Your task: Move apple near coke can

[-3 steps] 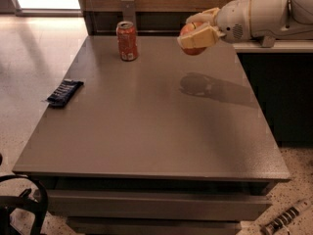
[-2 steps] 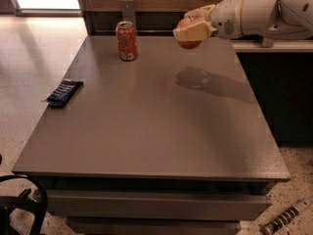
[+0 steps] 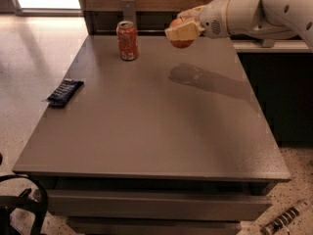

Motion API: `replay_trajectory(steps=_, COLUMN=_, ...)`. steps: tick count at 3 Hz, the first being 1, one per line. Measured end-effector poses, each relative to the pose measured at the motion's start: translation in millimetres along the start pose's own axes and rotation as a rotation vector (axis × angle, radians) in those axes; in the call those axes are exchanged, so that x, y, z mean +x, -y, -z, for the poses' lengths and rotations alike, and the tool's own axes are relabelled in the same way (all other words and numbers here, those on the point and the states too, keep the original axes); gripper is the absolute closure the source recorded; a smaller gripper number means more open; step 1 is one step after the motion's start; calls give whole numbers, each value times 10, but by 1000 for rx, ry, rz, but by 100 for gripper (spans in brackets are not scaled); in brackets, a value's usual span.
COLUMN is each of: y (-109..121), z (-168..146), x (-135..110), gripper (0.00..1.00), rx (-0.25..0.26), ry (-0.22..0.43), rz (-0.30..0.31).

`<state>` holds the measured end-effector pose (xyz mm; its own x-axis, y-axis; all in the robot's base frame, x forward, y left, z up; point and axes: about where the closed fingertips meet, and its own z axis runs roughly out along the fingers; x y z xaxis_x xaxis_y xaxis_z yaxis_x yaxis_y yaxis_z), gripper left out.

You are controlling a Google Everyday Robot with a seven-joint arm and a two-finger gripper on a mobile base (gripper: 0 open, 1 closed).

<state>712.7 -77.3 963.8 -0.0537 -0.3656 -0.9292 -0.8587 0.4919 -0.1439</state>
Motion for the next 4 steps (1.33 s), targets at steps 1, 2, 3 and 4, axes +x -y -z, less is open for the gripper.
replay_trajectory(steps=1, y=34, z=-514, x=201, gripper=100, rx=-14, ry=-36, rz=-38)
replay_trajectory(steps=2, y=25, z=-710, x=340, gripper=100, rx=-25, ry=-65, rz=-2)
replay_trajectory(steps=3, y=9, z=-909, x=500, gripper=100, rx=-50, ry=-62, rz=35)
replay_trajectory(steps=4, y=-4, z=-1032, x=556, gripper=100, rx=-61, ry=-37, rz=50)
